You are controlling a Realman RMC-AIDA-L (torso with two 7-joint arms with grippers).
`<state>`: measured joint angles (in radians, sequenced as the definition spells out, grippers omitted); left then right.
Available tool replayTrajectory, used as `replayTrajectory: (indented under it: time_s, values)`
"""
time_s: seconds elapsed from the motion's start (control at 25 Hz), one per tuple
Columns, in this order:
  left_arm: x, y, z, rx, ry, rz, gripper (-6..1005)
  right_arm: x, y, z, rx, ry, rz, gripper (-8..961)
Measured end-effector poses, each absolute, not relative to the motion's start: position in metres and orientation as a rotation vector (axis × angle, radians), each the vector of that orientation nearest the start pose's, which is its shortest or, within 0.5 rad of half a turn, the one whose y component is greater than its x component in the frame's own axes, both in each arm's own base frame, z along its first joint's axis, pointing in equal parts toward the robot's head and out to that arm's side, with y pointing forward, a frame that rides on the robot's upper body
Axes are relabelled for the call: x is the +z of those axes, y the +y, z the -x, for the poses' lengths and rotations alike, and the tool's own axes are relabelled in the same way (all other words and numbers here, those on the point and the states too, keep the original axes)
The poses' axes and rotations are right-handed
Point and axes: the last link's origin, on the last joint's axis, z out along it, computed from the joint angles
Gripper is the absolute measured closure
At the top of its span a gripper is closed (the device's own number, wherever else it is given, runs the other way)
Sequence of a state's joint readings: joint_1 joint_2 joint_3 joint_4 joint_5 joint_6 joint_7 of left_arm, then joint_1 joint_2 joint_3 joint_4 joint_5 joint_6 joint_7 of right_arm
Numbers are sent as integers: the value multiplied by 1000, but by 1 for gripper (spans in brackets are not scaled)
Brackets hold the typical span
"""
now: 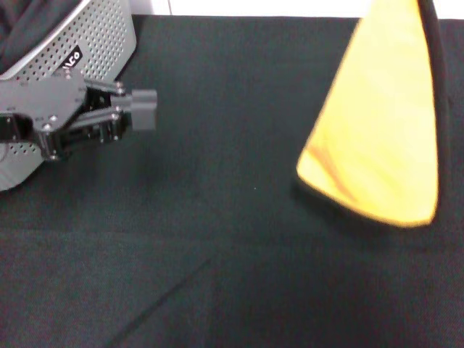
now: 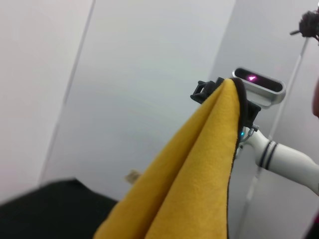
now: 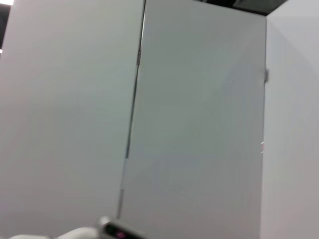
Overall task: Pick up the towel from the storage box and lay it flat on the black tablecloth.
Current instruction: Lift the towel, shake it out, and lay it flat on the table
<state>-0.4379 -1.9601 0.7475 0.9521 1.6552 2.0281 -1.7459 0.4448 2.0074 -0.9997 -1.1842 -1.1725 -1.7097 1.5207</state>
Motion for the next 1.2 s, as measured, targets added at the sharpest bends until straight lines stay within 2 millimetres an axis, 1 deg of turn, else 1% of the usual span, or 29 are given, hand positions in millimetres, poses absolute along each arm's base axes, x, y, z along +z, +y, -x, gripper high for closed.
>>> replayTrajectory:
  time_s: [0.16, 0.32, 0.48, 0.56, 0.6, 0.64, 0.68, 0.84, 1.04, 1.2]
  values:
    - [101, 296, 223, -1100, -502, 2801, 841, 120, 339, -100, 1378, -221, 2475, 940]
    - [92, 299, 231, -1092, -450, 2688, 827, 116, 353, -84, 1364, -247, 2410, 940]
    - [80, 303, 238, -1076, -441, 2594, 823, 102, 368, -65, 1307, -287, 2369, 940]
    - [74, 306, 241, -1064, -441, 2564, 798, 100, 370, -61, 1290, -296, 2361, 940]
    - [70, 307, 242, -1060, -433, 2551, 785, 95, 374, -55, 1267, -311, 2351, 940]
    - [67, 307, 243, -1056, -426, 2540, 772, 84, 382, -39, 1211, -331, 2329, 940]
    - [65, 308, 244, -1052, -417, 2533, 760, 83, 383, -37, 1204, -334, 2327, 940]
    - [54, 309, 249, -1070, -398, 2496, 709, 65, 392, -16, 1110, -365, 2306, 940]
    - [49, 308, 253, -1117, -370, 2432, 573, 40, 393, 0, 964, -436, 2294, 940]
    - [47, 310, 257, -1103, -372, 2408, 573, 28, 394, 4, 919, -464, 2294, 940]
